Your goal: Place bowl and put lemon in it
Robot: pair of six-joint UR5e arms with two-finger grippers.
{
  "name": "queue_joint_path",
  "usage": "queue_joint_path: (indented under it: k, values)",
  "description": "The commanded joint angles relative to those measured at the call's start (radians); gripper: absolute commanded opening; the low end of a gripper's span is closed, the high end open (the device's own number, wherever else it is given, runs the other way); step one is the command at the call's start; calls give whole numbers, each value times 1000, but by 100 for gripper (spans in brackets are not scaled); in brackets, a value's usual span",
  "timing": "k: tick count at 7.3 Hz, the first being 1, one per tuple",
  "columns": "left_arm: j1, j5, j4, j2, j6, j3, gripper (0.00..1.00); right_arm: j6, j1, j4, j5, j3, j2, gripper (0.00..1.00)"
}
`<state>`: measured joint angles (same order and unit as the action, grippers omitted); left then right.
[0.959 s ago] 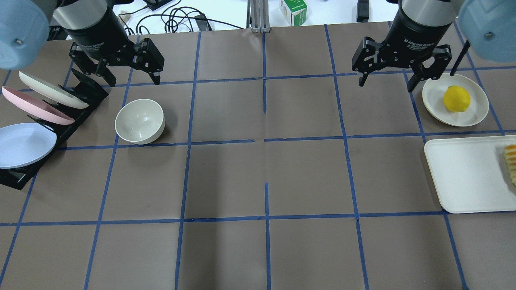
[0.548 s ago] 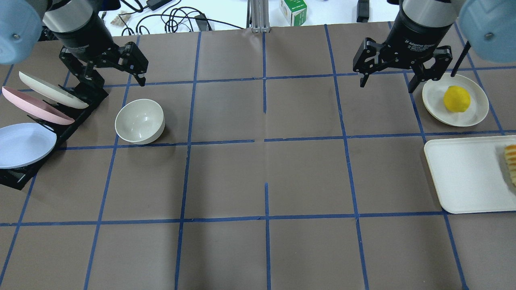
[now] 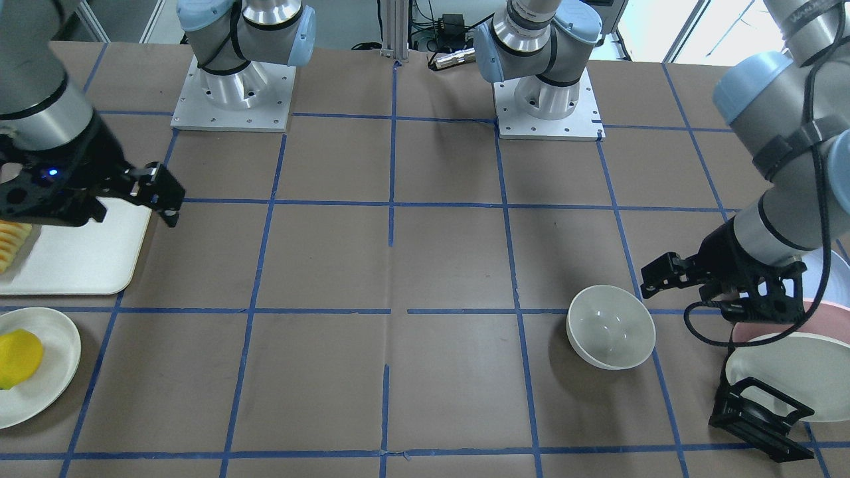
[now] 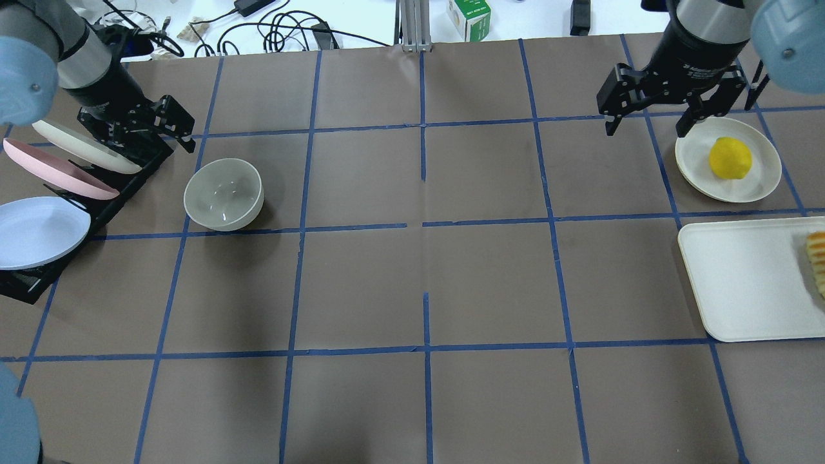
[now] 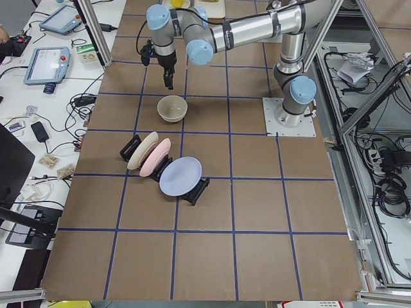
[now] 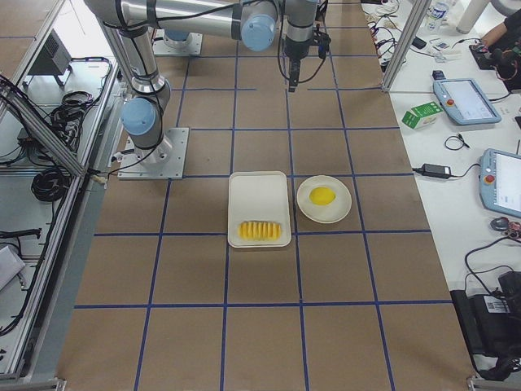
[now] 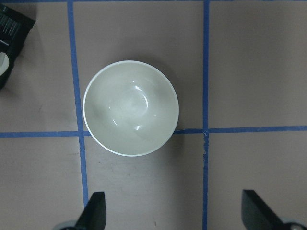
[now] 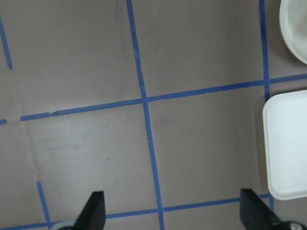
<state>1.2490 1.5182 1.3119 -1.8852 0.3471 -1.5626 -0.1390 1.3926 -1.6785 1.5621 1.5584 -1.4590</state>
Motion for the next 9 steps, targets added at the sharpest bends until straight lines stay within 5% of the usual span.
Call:
queue_joint_path:
  k: [1, 4, 5, 6, 9]
  values:
    - [-28, 2, -220, -90, 27, -130, 100, -282, -192, -133, -5, 2, 115, 100]
    - [-26, -1, -324, -176, 47, -165, 100, -461, -316, -355, -16, 0, 297, 100]
    - [-23, -12, -327, -178, 59, -166, 15, -464, -316, -435, -5, -3, 342, 100]
    - [-25, -15, -329, -178, 64, -159, 0, -470, -316, -473, -5, -6, 389, 100]
    - [-25, -21, -316, -173, 53, -154, 0, -479, -319, -480, -2, -9, 436, 100]
